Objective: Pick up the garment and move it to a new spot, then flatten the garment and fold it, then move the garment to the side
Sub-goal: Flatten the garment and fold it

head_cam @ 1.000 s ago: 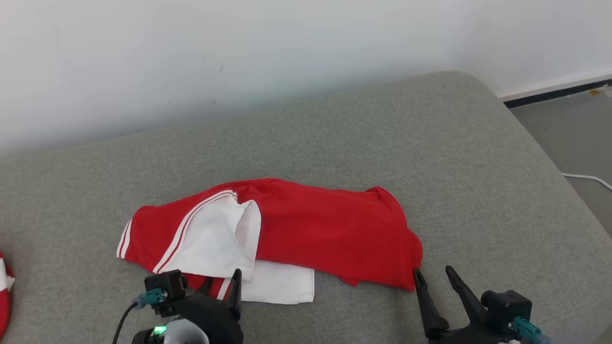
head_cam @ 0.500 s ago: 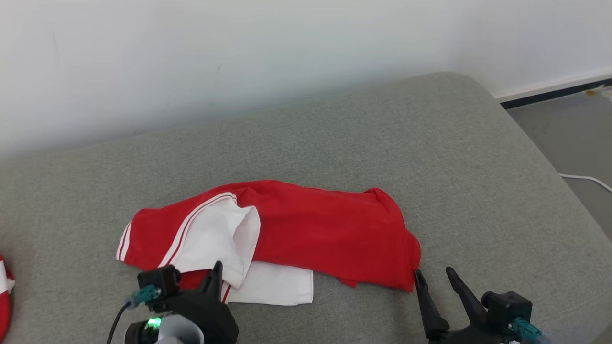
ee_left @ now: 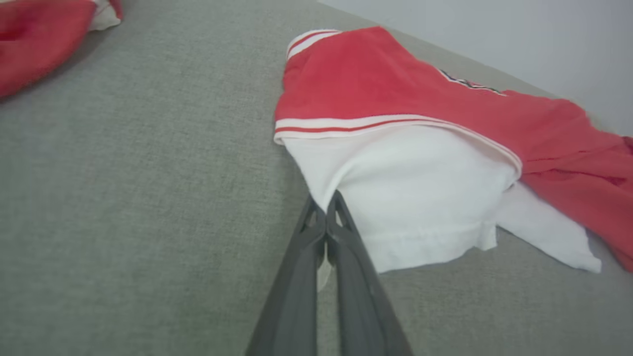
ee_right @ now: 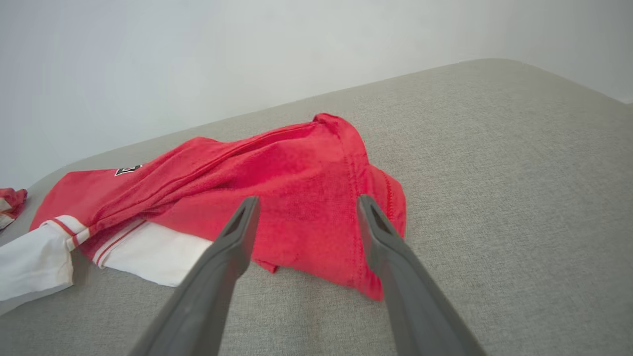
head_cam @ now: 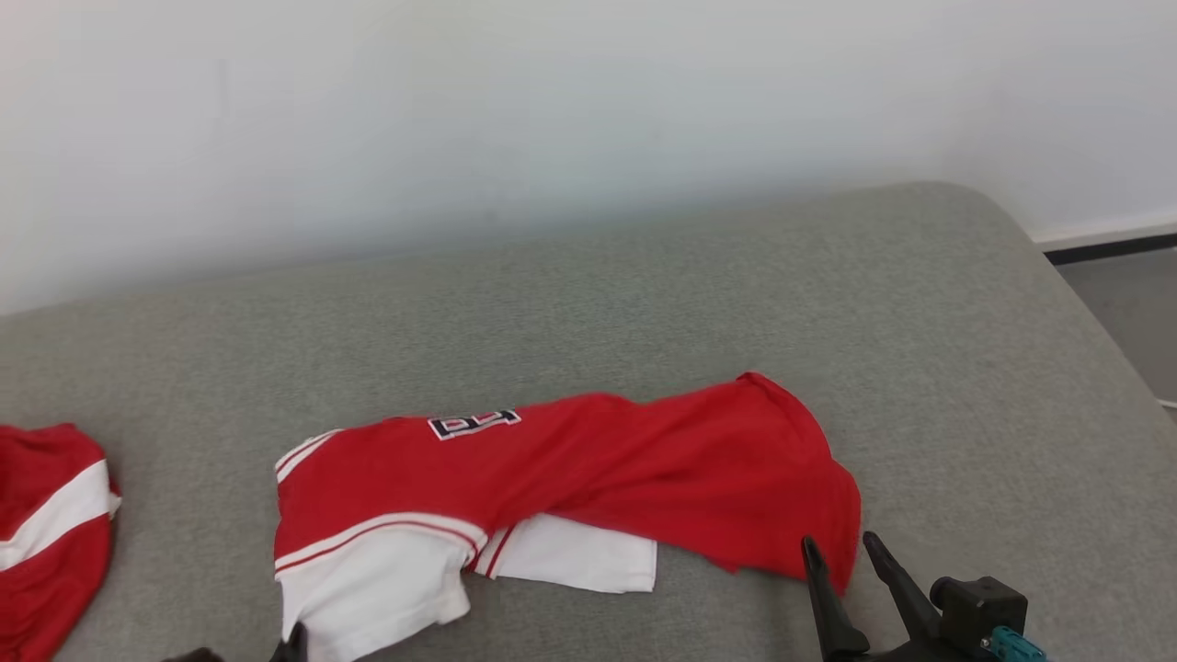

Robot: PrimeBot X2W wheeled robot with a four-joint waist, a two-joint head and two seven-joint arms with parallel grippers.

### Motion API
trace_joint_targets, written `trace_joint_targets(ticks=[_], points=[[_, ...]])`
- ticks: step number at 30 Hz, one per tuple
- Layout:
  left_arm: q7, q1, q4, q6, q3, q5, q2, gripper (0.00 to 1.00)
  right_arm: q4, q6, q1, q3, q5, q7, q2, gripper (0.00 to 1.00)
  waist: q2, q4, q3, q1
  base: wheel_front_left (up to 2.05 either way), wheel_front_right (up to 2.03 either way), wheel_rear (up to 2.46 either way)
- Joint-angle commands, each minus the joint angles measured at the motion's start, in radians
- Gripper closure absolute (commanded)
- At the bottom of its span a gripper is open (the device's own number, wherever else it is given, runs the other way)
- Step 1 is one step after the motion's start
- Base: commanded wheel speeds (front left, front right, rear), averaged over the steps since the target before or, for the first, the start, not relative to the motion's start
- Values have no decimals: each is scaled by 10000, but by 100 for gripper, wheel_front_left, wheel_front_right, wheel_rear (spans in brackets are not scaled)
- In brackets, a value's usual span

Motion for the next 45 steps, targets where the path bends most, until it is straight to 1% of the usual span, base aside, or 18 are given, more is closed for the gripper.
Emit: trace_joint_targets(ticks=[1,6,8,9,10,16,21,25,30,32,35,36,40,44,45], points=[[134,288,-269,163,87,7,179,100,-33,9,87,25,-9,47,-13,0,0,327,-125,0,0,0,0],[637,942,-1212,801,220,163,619,100,-42,9,-21,82,56,20,-14,0,0,513,-140,0,0,0,0],[737,1083,-1443,955,246,146,624,100,-35,9,-64,103,73,21,-14,0,0,528,-125,0,0,0,0],[749,1129,-1535,1014,248,137,615,84,-24,9,-81,113,80,7,-14,0,0,526,-117,0,0,0,0],[757,1161,-1607,1056,244,148,606,0,-8,9,-86,113,87,-9,-16,0,0,519,-112,0,0,0,0],[498,1306,-1932,1261,263,201,476,0,35,9,-50,-36,22,-10,-14,0,0,408,-104,0,0,0,0],[-293,1361,-2228,1204,396,318,430,0,-15,9,-42,-202,-80,9,-13,0,0,372,-156,0,0,0,0],[-807,1310,-2595,868,426,651,467,0,-45,9,8,-339,-96,29,-14,0,0,434,-237,0,0,0,0],[-1011,1317,-3210,302,644,1347,297,0,-83,9,111,-464,-117,50,-14,0,0,578,-352,0,0,0,0],[-1011,1386,-3452,74,812,1735,120,0,-96,9,150,-507,-130,70,-14,0,0,648,-398,0,0,0,0],[-1014,1497,-3661,-142,1172,2334,-218,0,-123,9,203,-557,-226,138,-14,0,0,776,-456,0,0,0,0],[-1014,1497,-3661,-142,1172,2334,-218,0,-123,9,203,-557,-226,138,-14,0,0,776,-456,0,0,0,0],[-1006,1605,-3768,-511,1601,2871,-744,0,-172,9,128,-595,-422,300,-14,0,0,987,-511,0,0,0,0],[-1006,1670,-3551,-962,1830,3200,-1134,0,-243,9,-233,-624,-681,771,-16,0,0,1197,-532,0,0,0,0],[-1008,1664,-3499,-1049,1871,3271,-1203,0,-267,9,-368,-605,-580,983,-11,0,0,1230,-532,0,0,0,0]])
